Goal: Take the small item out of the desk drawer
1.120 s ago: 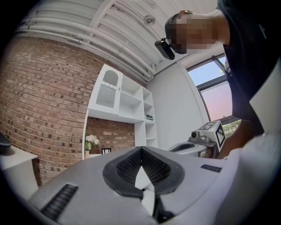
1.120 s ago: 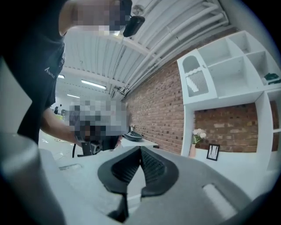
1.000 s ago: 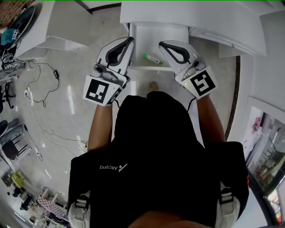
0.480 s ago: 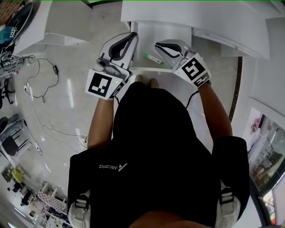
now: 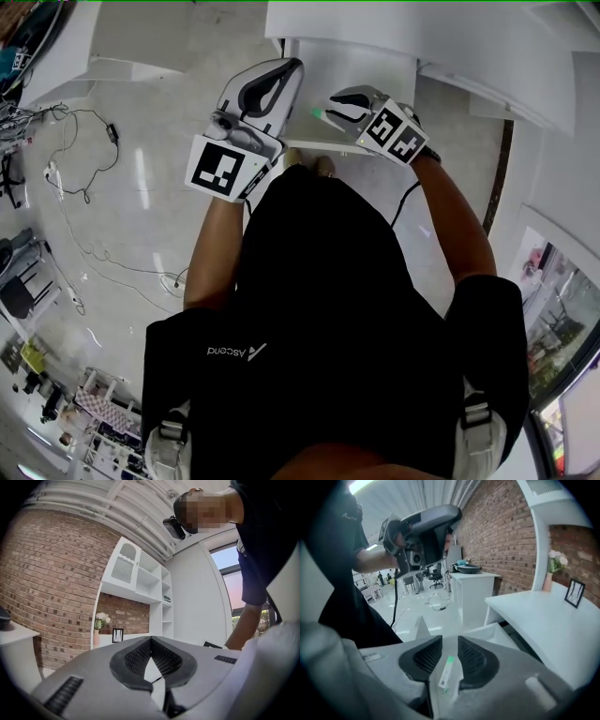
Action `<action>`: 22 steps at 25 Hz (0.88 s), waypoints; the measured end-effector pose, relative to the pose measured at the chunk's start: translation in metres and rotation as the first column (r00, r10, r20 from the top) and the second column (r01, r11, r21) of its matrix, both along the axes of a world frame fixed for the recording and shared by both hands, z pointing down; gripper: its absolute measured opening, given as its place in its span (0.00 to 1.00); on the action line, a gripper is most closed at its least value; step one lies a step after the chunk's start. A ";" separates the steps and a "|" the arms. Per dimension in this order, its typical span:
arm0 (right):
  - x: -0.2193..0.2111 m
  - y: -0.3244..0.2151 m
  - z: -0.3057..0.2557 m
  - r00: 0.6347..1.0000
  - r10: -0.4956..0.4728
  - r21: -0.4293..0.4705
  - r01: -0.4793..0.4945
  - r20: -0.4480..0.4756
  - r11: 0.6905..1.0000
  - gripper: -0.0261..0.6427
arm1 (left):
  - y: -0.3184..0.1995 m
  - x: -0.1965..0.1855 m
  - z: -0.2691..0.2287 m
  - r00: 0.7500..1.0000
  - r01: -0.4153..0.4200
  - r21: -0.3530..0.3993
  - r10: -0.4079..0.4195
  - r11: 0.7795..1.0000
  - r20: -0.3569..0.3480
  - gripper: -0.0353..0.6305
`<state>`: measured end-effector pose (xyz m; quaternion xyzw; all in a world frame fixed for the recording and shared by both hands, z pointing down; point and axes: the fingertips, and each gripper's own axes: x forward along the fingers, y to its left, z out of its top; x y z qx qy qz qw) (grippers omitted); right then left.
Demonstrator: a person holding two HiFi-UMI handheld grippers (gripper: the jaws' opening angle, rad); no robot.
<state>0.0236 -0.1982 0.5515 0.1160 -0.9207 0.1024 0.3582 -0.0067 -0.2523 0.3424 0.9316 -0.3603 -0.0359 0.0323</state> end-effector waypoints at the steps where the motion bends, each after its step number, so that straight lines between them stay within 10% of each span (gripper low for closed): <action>1: -0.001 0.001 0.011 1.000 -0.015 -0.022 0.014 -0.024 1.000 0.20 | -0.002 -0.002 0.003 1.000 0.001 -0.007 -0.001 1.000 0.000 0.05; 22: 0.008 0.023 0.168 0.912 -0.256 -0.355 0.135 -0.320 0.925 0.33 | -0.013 -0.034 0.049 0.998 0.040 -0.091 -0.035 0.995 0.057 0.05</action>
